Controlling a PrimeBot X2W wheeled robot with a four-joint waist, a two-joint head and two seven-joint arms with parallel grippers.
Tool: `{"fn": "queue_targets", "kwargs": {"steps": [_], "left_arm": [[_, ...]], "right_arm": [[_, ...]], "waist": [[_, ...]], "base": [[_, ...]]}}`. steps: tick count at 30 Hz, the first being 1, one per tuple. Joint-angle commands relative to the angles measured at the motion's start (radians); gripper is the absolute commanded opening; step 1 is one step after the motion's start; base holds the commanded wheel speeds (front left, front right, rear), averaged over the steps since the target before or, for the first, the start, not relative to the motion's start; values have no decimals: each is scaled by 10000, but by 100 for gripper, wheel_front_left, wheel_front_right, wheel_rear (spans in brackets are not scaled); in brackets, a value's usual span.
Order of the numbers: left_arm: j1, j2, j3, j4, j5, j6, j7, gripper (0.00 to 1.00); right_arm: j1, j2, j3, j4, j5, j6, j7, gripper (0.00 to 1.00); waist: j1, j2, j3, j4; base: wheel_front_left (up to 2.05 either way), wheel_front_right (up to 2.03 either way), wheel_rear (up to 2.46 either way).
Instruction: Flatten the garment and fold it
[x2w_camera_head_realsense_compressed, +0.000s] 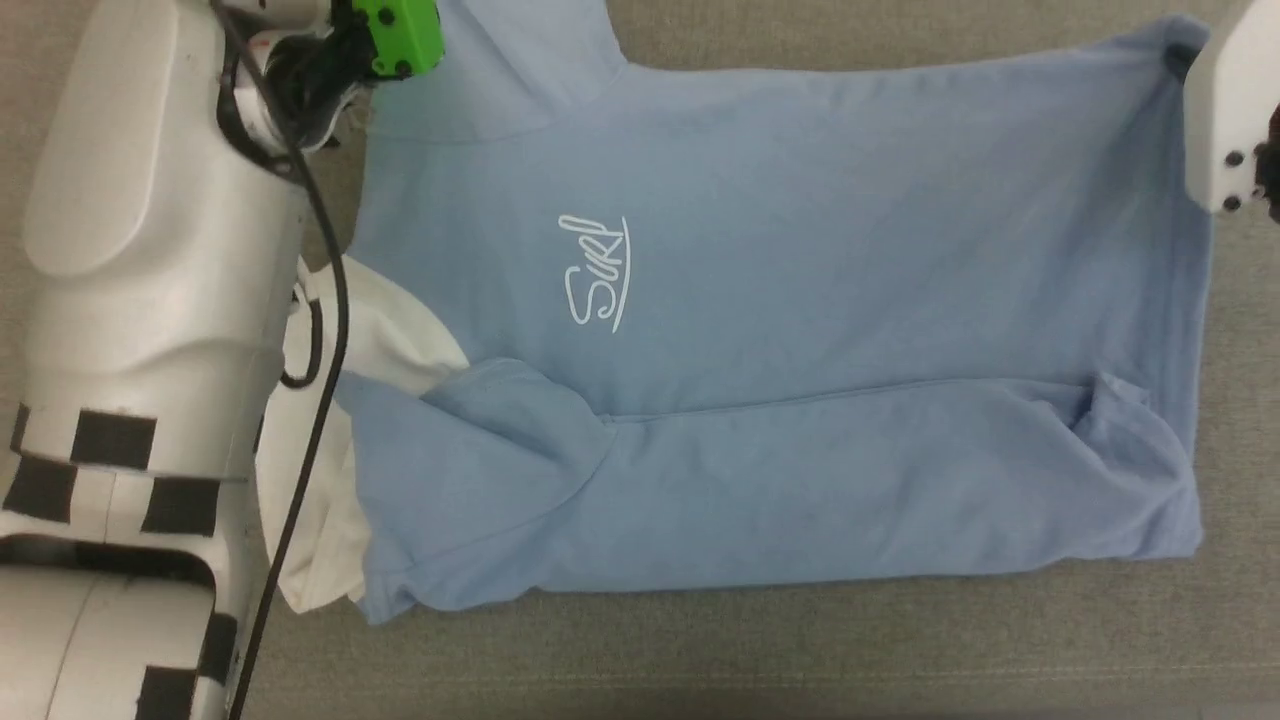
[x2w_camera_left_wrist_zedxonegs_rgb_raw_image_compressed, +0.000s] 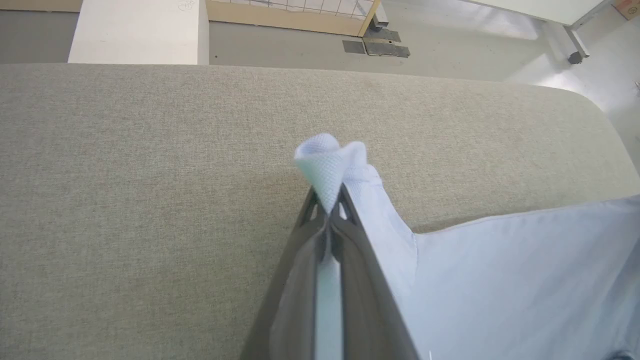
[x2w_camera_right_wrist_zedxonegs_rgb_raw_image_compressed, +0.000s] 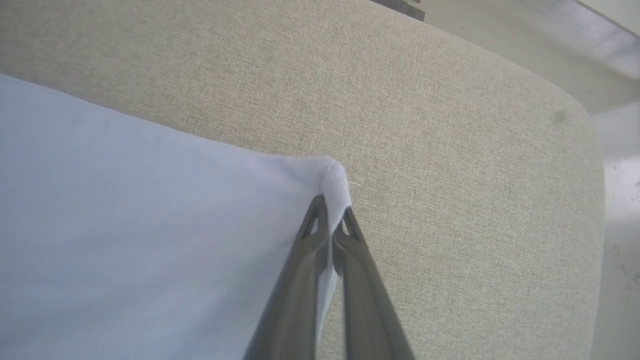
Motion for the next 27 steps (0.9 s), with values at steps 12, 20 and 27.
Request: {"fn": "queue_targets", "kwargs": {"steps": [12,20,27], "left_arm": [[3405,515,467,-2001,-812,65,-184,0],[6048,797,1113,-3592,-1191,844,-452,0],[8356,708,1413,-4264,-1475,1440,-610,0]], "right_arm": [[2585,-578,328,42,1017,-13,-1637,0],[4050,-589,-84,128,1286,-13,-2116,0],[5230,-445,-216,264,1316,-13,-2226,0]], "waist": [[0,-1,-2840,234],[0,-1,-3300,291],[0,-1,-3461,307]], "base": [[0,0,0],[0,0,0],[0,0,0]]}}
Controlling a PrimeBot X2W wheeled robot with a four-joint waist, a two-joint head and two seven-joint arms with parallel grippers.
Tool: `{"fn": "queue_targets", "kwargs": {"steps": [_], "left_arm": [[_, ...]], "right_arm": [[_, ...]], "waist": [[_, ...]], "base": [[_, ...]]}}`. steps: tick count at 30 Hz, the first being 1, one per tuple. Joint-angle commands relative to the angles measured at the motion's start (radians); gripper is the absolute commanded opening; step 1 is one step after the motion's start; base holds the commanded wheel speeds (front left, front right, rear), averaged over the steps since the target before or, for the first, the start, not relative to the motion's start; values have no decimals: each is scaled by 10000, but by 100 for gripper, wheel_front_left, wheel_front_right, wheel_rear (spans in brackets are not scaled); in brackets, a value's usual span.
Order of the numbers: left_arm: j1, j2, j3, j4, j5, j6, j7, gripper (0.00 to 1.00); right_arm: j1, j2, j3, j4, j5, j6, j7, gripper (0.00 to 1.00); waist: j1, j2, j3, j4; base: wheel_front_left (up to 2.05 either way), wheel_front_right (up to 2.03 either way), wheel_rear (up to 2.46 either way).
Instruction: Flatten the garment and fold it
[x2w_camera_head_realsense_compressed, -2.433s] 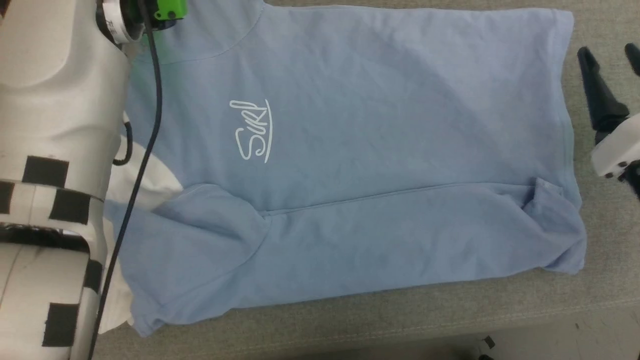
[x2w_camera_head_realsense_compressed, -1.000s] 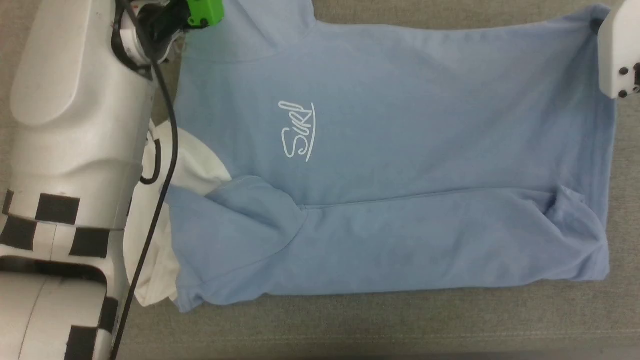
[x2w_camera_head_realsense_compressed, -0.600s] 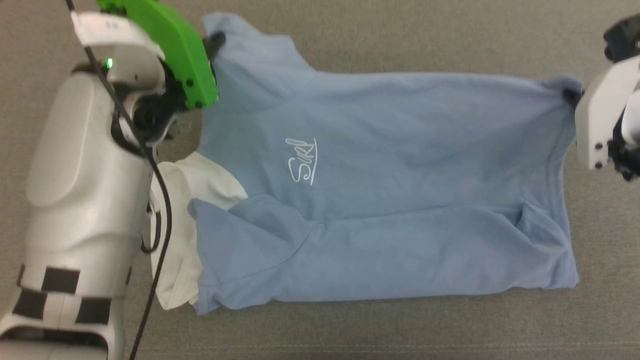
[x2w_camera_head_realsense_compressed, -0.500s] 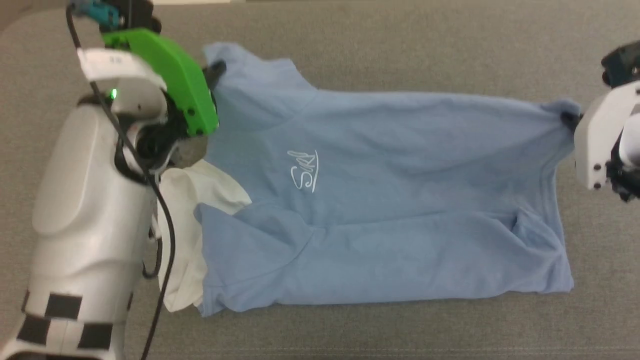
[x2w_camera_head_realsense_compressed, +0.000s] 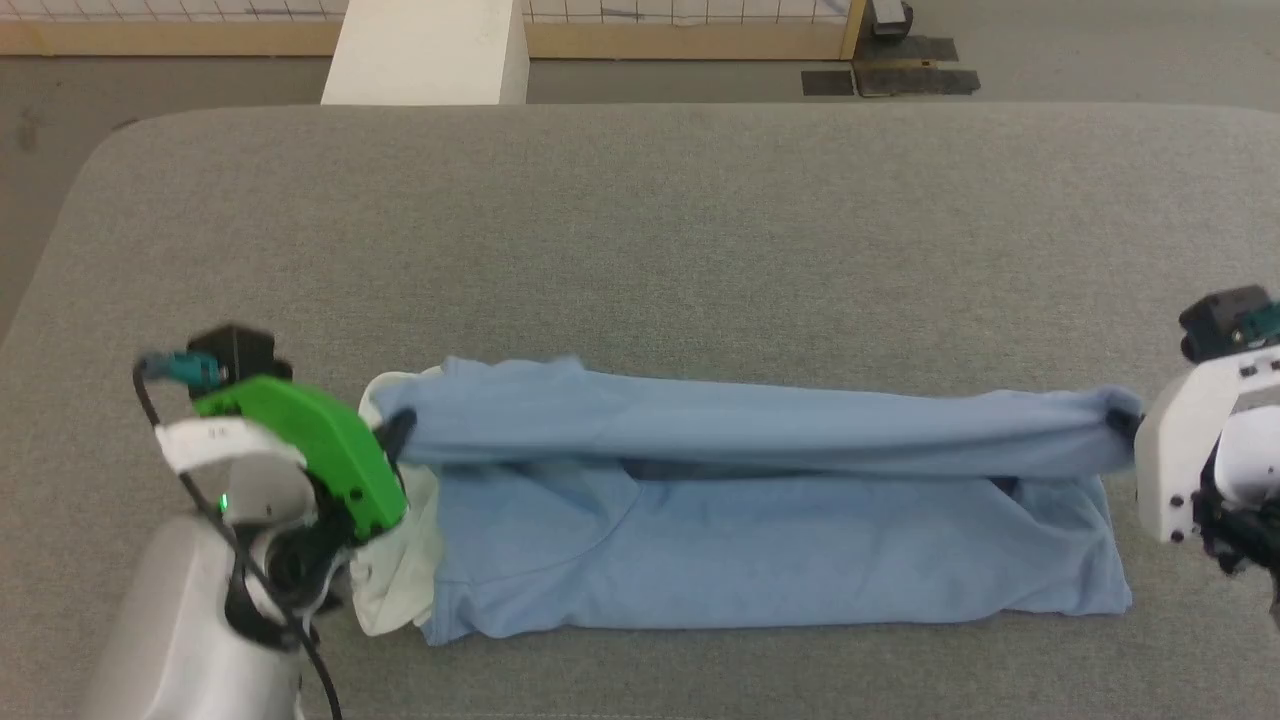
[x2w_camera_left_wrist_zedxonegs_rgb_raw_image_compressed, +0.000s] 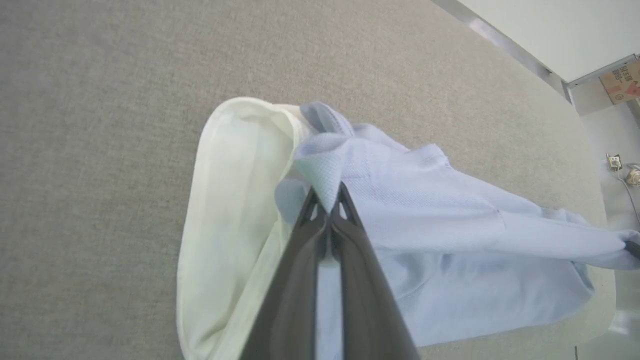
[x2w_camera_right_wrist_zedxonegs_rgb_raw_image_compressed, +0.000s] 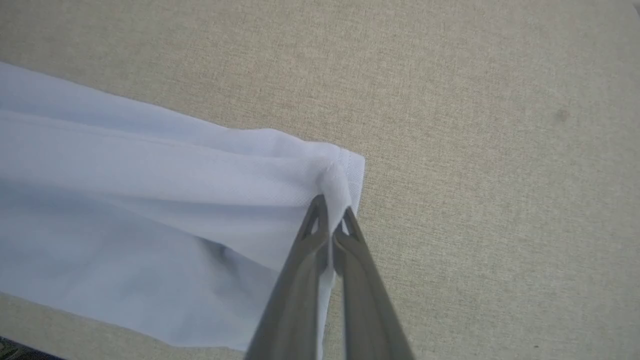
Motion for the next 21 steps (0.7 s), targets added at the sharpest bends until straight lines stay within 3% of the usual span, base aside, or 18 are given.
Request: {"fn": "queue_targets", "kwargs": {"steps": [1,7,13,14,15,16,21], "left_arm": [[493,-59,109,-8,-134,135,-112,0],[1412,-180,141,583,-193,458,-170,0],[1541,-403,196,1463,-370,441,-348,0],[1510,-448,225,1534,-408,420,-413,14],[1464,-446,210,1616,-390,384,-457,100],[1413,-451,214,1668,-395,368,-480,100],[1151,-219,194,1607,-281,381,-392,100]], "right_arm": [[286,65,-33,111,-7,-13,-102,0],[878,386,-90,416,-78,-13,-253,0],[1143,737,-64,811,-181,-13,-391,0],[1138,784,-91,847,-209,-13,-442,0],[1131,830,-87,877,-240,-13,-461,44],[1118,848,-99,898,-250,-13,-477,100],[1077,810,-368,788,-127,-13,-697,100]], "waist": [[1,0,-16,2],[1,0,71,1],[1,0,113,-73],[1,0,115,-84],[1,0,115,-98],[1,0,100,-110],[1,0,-194,-122]], "base": [[0,0,0],[0,0,0],[0,0,0],[0,0,0],[0,0,0],[0,0,0],[0,0,0]]}}
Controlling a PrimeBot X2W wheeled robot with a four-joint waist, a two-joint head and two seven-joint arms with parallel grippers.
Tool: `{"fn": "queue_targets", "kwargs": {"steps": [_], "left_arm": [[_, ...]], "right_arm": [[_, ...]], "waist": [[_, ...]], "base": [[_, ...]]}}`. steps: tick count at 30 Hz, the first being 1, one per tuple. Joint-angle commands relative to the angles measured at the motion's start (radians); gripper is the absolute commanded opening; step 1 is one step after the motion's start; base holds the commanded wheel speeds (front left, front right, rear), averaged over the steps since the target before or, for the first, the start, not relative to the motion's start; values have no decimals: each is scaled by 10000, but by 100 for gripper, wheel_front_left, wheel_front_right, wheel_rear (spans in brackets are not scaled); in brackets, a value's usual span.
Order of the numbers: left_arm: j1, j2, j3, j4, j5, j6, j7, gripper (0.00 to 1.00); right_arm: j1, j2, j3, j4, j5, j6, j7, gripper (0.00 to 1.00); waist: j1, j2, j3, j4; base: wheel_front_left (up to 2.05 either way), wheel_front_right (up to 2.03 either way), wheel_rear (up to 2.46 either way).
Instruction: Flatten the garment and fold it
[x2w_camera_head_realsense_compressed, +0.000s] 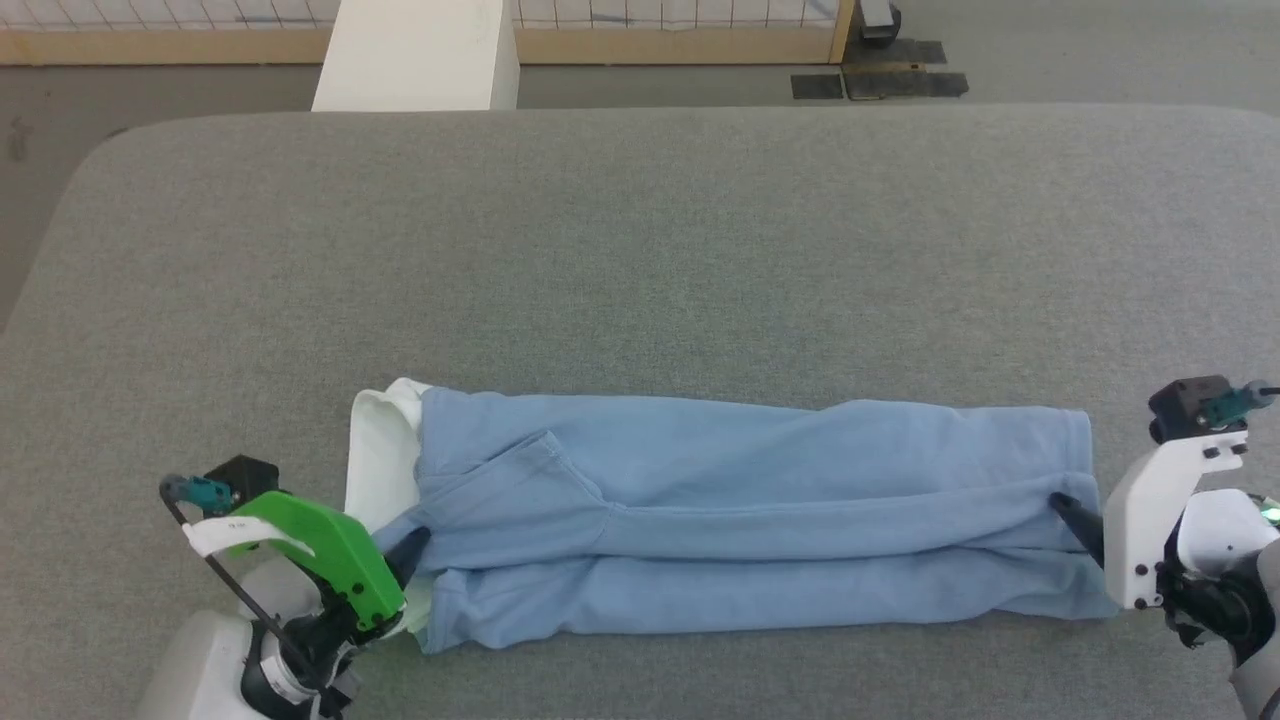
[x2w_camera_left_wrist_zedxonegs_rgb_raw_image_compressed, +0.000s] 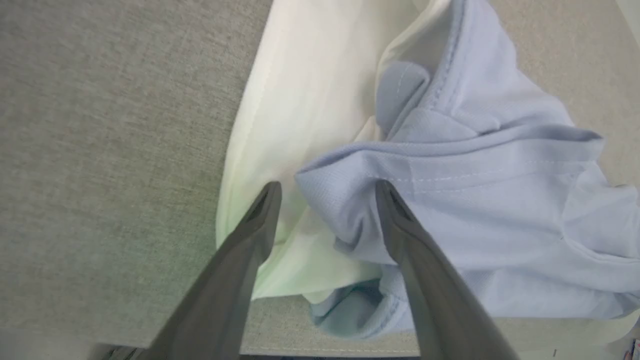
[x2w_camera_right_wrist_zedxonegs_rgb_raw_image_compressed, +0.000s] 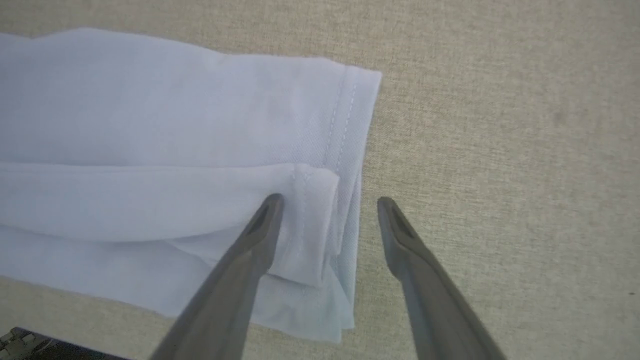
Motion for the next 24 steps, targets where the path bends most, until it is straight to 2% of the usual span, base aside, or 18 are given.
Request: {"fn": "queue_targets", "kwargs": {"steps": [1,7,10,16,20,24], "left_arm": [[-212,151,53,-124,50,-1,81,100],[-449,561,302,-1151,31,97,256,100],[-577,698,528,-1725,208,139,-191,100],[-655,739,877,-2098,1186,-527,-3029,100],[-653,641,874,-2001,2157,-1061,-5614,100],[-631,602,597,-1560,2987,-1376,-7360,100]], "right_arm": [[72,-75,-79,-125,73,-13,-93,100],[366,-376,-751,-966,523,-13,-12,100],[483,-529,-1148,-1339,685,-13,230,100],[518,-626,-1321,-1641,736,-13,542,100],[525,-833,-882,-1651,906,-13,645,100],[445,-960,-510,-1447,1165,-13,581,100]], "waist": [[1,0,-219,3],[1,0,-793,-61],[1,0,-962,-139],[1,0,-728,-247],[1,0,-379,-193],[1,0,-91,-95]], "base": [[0,0,0],[0,0,0],[0,0,0],[0,0,0],[0,0,0],[0,0,0]]}}
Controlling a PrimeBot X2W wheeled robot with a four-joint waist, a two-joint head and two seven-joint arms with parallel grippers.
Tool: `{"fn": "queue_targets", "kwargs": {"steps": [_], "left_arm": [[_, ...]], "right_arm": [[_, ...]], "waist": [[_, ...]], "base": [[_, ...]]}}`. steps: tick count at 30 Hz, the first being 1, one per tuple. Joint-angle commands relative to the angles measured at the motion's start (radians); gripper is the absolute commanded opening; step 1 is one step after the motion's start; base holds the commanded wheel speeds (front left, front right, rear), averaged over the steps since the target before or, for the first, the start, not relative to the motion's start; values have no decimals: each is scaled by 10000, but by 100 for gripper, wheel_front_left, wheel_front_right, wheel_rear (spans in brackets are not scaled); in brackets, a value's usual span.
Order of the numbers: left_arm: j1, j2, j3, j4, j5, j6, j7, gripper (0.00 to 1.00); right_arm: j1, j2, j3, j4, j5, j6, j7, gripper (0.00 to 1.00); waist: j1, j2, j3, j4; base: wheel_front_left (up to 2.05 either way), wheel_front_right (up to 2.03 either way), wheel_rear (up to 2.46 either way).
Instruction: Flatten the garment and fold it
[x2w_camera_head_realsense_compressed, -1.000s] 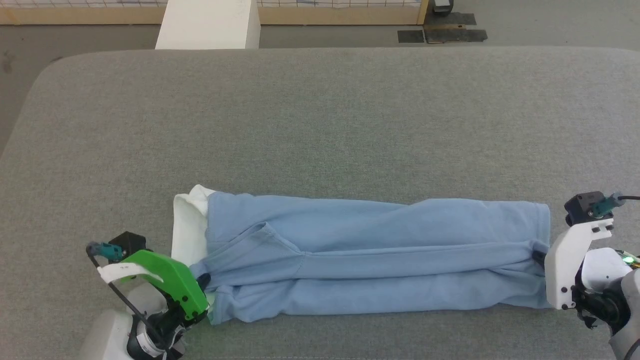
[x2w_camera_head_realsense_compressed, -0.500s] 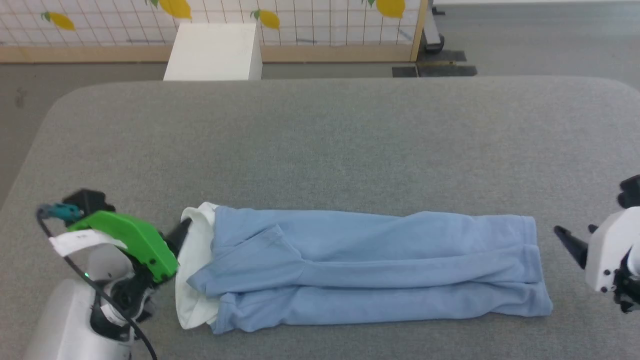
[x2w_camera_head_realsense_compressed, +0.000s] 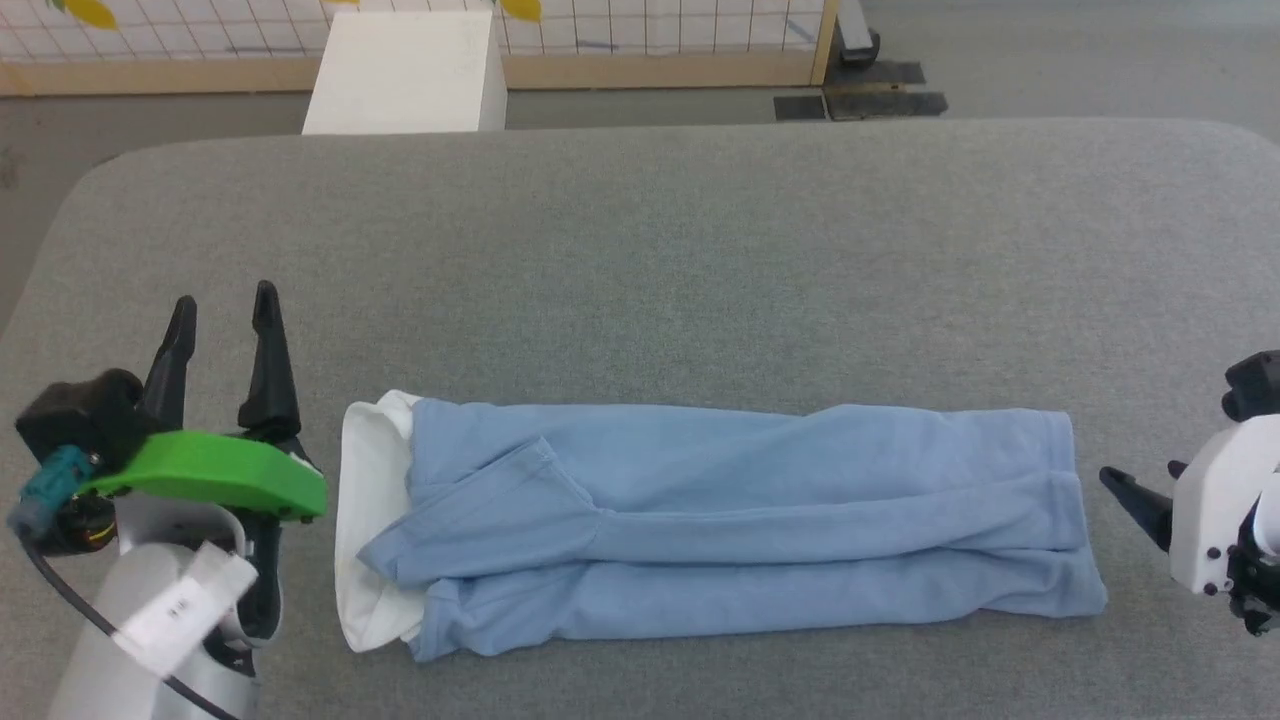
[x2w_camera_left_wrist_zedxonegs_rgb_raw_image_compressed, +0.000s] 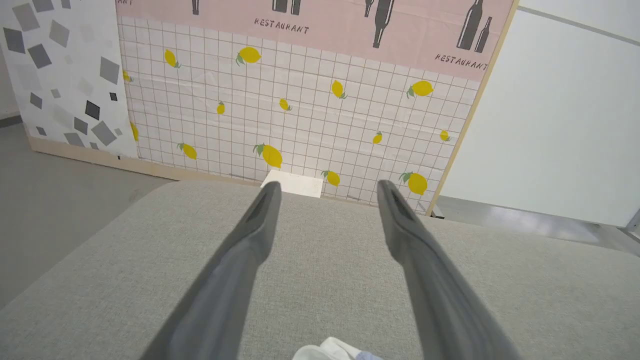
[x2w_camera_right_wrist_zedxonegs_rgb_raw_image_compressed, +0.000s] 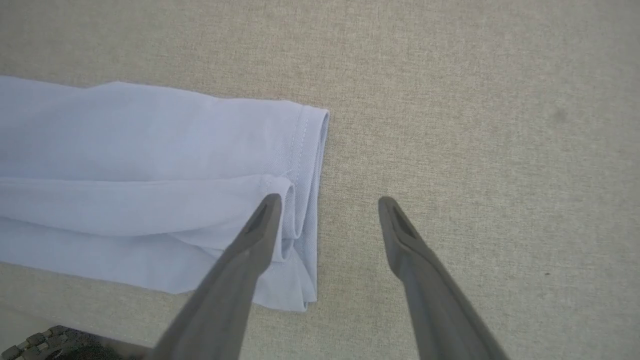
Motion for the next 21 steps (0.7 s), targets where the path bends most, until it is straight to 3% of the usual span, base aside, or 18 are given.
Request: {"fn": "queue_targets", "kwargs": {"steps": [1,8,21], "left_arm": [[-55,3,-84,125,377,-74,-517,100],[-198,-21,-429,257,1694,-142,-1183,100],[349,-781,482,-835,2788,-440,-1213,100]], "right_arm": [[30,-68,139,131,123,-13,-52,100],[-99,-224,655,738,494,-13,-183,100],[-525,75,2105,1223,1366,-13,-747,100]], "waist": [[0,0,261,122],[0,0,744,301],[0,0,1152,299]], "base": [[0,0,0],[0,0,0],[0,0,0]]}}
